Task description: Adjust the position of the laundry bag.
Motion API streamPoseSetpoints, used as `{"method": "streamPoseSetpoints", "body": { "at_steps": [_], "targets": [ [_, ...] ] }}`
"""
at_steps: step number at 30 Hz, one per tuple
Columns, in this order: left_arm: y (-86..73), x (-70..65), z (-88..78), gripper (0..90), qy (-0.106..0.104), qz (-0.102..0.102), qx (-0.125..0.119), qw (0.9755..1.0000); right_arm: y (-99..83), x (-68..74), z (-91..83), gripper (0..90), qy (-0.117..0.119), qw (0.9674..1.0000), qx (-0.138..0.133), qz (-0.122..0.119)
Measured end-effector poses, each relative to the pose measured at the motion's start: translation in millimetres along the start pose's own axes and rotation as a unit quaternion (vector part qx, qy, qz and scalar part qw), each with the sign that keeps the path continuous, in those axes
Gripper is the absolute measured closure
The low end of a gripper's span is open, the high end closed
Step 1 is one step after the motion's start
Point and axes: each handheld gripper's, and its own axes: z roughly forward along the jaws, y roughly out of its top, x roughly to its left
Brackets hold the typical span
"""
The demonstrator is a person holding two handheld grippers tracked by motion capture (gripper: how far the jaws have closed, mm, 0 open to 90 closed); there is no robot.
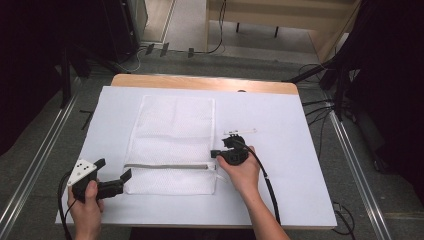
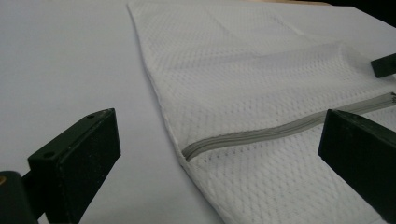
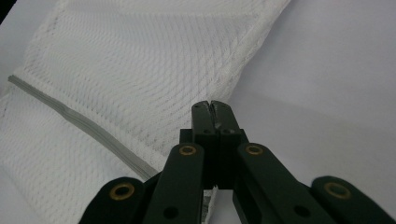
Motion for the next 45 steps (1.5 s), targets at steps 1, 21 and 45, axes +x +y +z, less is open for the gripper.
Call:
{"method": "streamPoseSetpoints", "body": {
  "at_steps": [1,21,45],
  "targets": [
    [-0.1,-0.1,0.1,0.0,-0.001,-0.001,0.000,1.0000,-1.9,-0.6,-3.6,90.0,-0.001,1.0000,0.000,-0.001],
    [-3.1,-9.3,5.3,0.0,-0.017,0.003,0.010,0.9998,-55.8,-54.5,-58.6,90.0,-0.010,0.9991,-0.036,0.021],
    [-7.9,-18.6,5.0,0.0,-0.033,0.012,0.020,0.9992,-85.5,-77.5,-95.7,52.4,-0.040,0.9923,-0.117,-0.005]
  ]
}}
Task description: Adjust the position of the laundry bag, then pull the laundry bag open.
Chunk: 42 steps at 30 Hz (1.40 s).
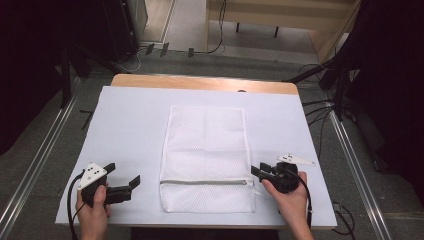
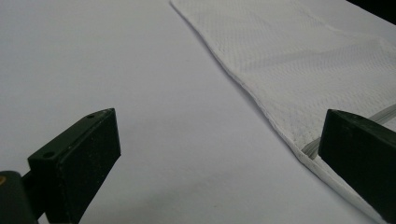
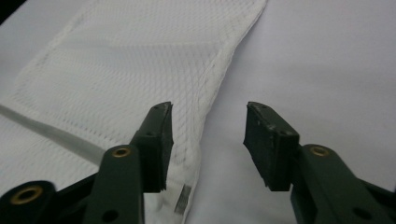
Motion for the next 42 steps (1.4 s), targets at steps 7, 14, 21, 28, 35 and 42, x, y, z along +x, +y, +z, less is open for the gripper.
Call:
{"method": "streamPoseSetpoints", "body": {
  "at_steps": [7,14,21,28,35,42],
  "targets": [
    [0.7,-6.3,0.9,0.0,-0.006,0.003,-0.001,1.0000,-30.7,-0.9,-33.8,47.6,0.019,0.9996,-0.016,-0.011],
    [6.2,-38.4,9.7,0.7,-0.070,-0.005,-0.010,0.9975,-46.3,-1.9,-45.9,47.9,0.025,0.9996,-0.007,-0.014],
    [4.8,-62.0,21.7,2.6,-0.086,0.015,0.009,0.9961,-45.2,9.1,-31.2,44.0,0.039,0.9988,0.013,-0.029],
    [5.2,-79.3,33.3,3.9,-0.107,0.031,0.020,0.9936,-50.7,29.4,-16.0,41.4,0.016,0.9959,0.039,-0.079],
    [4.5,-99.2,41.1,4.0,-0.135,0.037,0.028,0.9897,-58.0,41.8,-12.5,46.3,-0.030,0.9921,0.025,-0.119],
    [10.3,-130.3,58.7,6.7,-0.145,0.045,0.050,0.9871,-62.7,45.2,-12.1,61.5,-0.065,0.9881,0.011,-0.139]
  ]
}}
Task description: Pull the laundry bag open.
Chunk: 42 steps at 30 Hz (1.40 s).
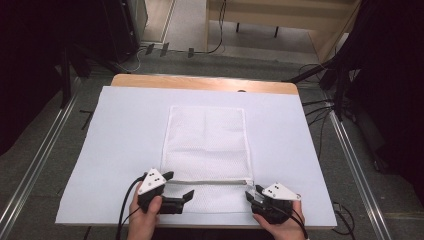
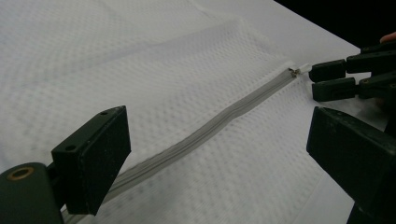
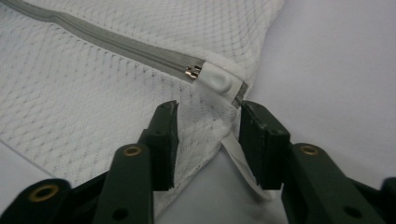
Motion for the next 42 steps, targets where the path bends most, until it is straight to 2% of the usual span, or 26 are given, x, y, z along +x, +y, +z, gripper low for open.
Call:
{"method": "streamPoseSetpoints", "body": {
  "at_steps": [1,2,3,4,5,6,7,8,9,10,12,13,14,15,16,21,23,27,28,29,31,32,40,42],
  "targets": [
    [4.5,-8.6,11.7,13.1,0.008,-0.001,0.012,0.9999,0.6,-2.4,0.0,68.1,-0.005,1.0000,0.000,0.005],
    [4.5,-8.6,11.7,14.6,0.008,-0.001,0.012,0.9999,0.7,-3.2,0.1,70.6,-0.005,1.0000,0.001,0.007],
    [6.9,-13.3,19.1,14.6,0.012,0.002,0.021,0.9997,0.7,-3.2,0.1,70.6,-0.005,1.0000,0.001,0.007],
    [12.1,-21.0,33.6,14.1,0.002,0.001,0.034,0.9994,1.3,-5.5,0.1,75.4,-0.006,1.0000,0.002,0.006],
    [12.1,-21.0,33.6,16.0,0.002,0.001,0.034,0.9994,1.3,-5.5,0.1,75.4,-0.006,1.0000,0.002,0.006],
    [18.5,-30.6,48.3,20.1,0.018,0.002,0.045,0.9988,1.4,-6.9,0.2,81.5,-0.006,0.9999,0.000,0.009],
    [21.8,-35.4,55.5,24.1,0.022,0.004,0.049,0.9985,1.6,-7.2,0.5,84.3,-0.007,0.9999,0.000,0.011],
    [24.8,-40.0,62.5,26.9,0.017,0.007,0.052,0.9985,2.0,-7.2,0.9,88.6,-0.004,0.9999,0.000,0.013],
    [24.8,-40.0,62.5,29.4,0.017,0.007,0.052,0.9985,2.0,-7.2,0.9,88.6,-0.004,0.9999,0.000,0.013],
    [30.4,-48.8,74.4,31.8,0.006,0.008,0.056,0.9984,2.8,-7.0,1.7,90.0,0.002,0.9999,0.001,0.013],
    [36.1,-56.7,84.5,38.2,-0.002,0.007,0.054,0.9985,3.9,-5.7,1.6,90.0,0.000,0.9999,0.004,0.012],
    [36.1,-56.7,84.5,44.2,-0.002,0.007,0.054,0.9985,3.9,-5.7,1.6,90.0,0.000,0.9999,0.004,0.012],
    [37.7,-58.6,87.2,44.2,-0.011,0.002,0.051,0.9986,3.8,-5.4,1.6,90.0,0.001,0.9999,0.002,0.012],
    [41.8,-63.1,94.5,51.0,-0.024,-0.004,0.053,0.9983,3.6,-6.0,1.4,90.0,0.007,0.9998,0.000,0.016],
    [43.7,-65.3,97.9,53.0,-0.026,-0.004,0.056,0.9981,3.6,-6.4,1.3,90.0,0.011,0.9998,-0.001,0.018],
    [50.1,-71.8,110.4,52.3,-0.024,-0.012,0.072,0.9971,4.8,-4.3,-1.1,90.0,0.019,0.9995,-0.012,0.022],
    [53.6,-72.6,114.7,49.7,-0.023,-0.023,0.075,0.9967,6.7,-2.7,-3.3,90.0,0.021,0.9994,-0.021,0.020],
    [61.4,-71.2,120.9,43.3,-0.028,-0.057,0.071,0.9955,10.7,1.7,-8.8,90.0,0.019,0.9988,-0.044,0.014],
    [61.4,-71.2,120.9,40.9,-0.028,-0.057,0.071,0.9955,10.7,1.7,-8.8,90.0,0.019,0.9988,-0.044,0.014],
    [62.8,-71.5,122.4,40.9,-0.025,-0.059,0.071,0.9954,10.7,2.3,-8.7,90.0,0.019,0.9987,-0.045,0.011],
    [66.3,-73.5,127.5,32.9,-0.002,-0.071,0.072,0.9949,10.6,4.8,-8.1,90.0,0.022,0.9987,-0.046,0.006],
    [67.5,-74.6,129.4,32.3,0.007,-0.075,0.077,0.9942,10.7,5.5,-8.1,90.0,0.021,0.9986,-0.048,0.003],
    [68.8,-82.9,136.5,31.2,0.006,-0.061,0.101,0.9930,11.8,10.3,-9.5,90.0,0.016,0.9984,-0.052,-0.017],
    [68.4,-83.9,136.7,35.8,0.000,-0.063,0.102,0.9928,11.9,10.6,-9.5,90.0,0.016,0.9983,-0.053,-0.017]
  ]
}}
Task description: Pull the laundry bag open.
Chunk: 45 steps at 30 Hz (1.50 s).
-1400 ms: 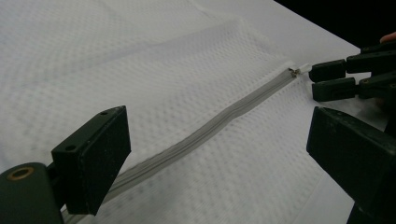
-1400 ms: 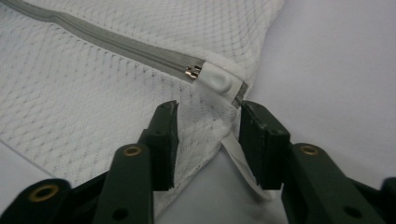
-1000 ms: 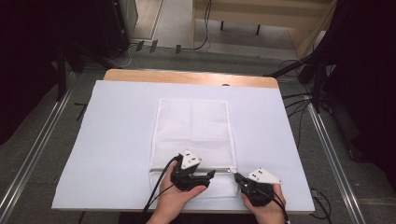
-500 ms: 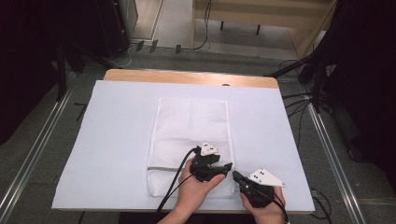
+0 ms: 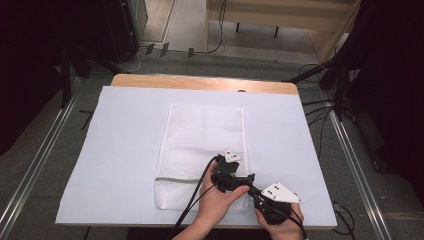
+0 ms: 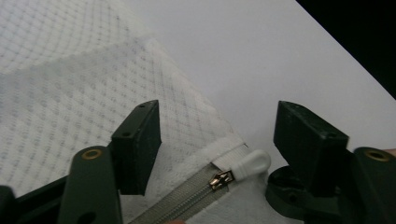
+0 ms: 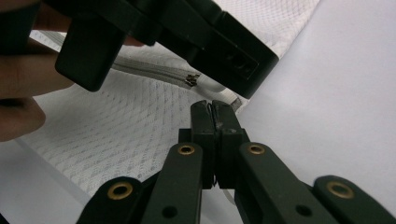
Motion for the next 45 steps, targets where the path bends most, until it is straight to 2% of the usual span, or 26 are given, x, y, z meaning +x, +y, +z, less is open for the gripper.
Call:
{"method": "streamPoseSetpoints", "body": {
  "at_steps": [1,3,5,9,14,17,18,21,26,35,38,45],
  "targets": [
    [0.0,0.0,0.0,40.3,0.000,0.000,0.000,1.0000,0.0,0.0,0.0,90.0,0.000,1.0000,0.000,0.000],
    [-0.3,0.4,-0.5,42.5,-0.010,-0.002,0.002,0.9999,0.1,0.0,-0.3,90.0,-0.002,1.0000,-0.003,-0.001],
    [0.3,2.4,-3.1,49.7,-0.021,-0.013,-0.003,0.9997,0.3,0.6,-0.6,90.0,-0.004,1.0000,-0.004,-0.003],
    [0.7,4.4,-6.9,54.6,-0.027,-0.011,-0.001,0.9996,0.2,0.1,-0.7,90.0,-0.005,1.0000,-0.003,-0.005],
    [1.2,5.7,-8.0,53.9,-0.030,-0.011,0.000,0.9995,0.2,-1.3,-0.3,90.0,-0.006,1.0000,-0.003,-0.003],
    [1.5,5.1,-6.2,46.8,-0.030,-0.014,0.001,0.9994,0.4,-0.1,-0.1,90.0,-0.008,0.9999,-0.002,-0.006],
    [0.6,4.3,-3.1,44.7,-0.027,-0.013,0.009,0.9995,0.4,0.3,-0.1,90.0,-0.007,0.9999,-0.003,-0.008],
    [-0.5,3.9,-1.2,43.8,-0.024,-0.013,0.013,0.9995,0.3,0.1,-0.3,90.0,-0.007,0.9999,-0.003,-0.007],
    [0.8,7.6,-7.3,53.4,-0.034,-0.020,0.009,0.9992,0.0,-1.2,-0.1,90.0,-0.007,1.0000,-0.001,-0.007],
    [-3.6,16.9,-20.2,60.4,-0.055,-0.030,0.004,0.9980,0.2,-4.2,-0.2,90.0,-0.010,0.9999,-0.002,-0.004],
    [-8.5,22.4,-24.1,68.4,-0.072,-0.037,0.006,0.9967,0.5,-4.8,-0.8,90.0,-0.010,0.9999,-0.003,-0.001],
    [-12.8,29.4,-26.7,79.7,-0.086,-0.041,0.009,0.9955,1.1,-5.7,-2.1,90.0,-0.006,0.9999,-0.009,0.006]
  ]
}}
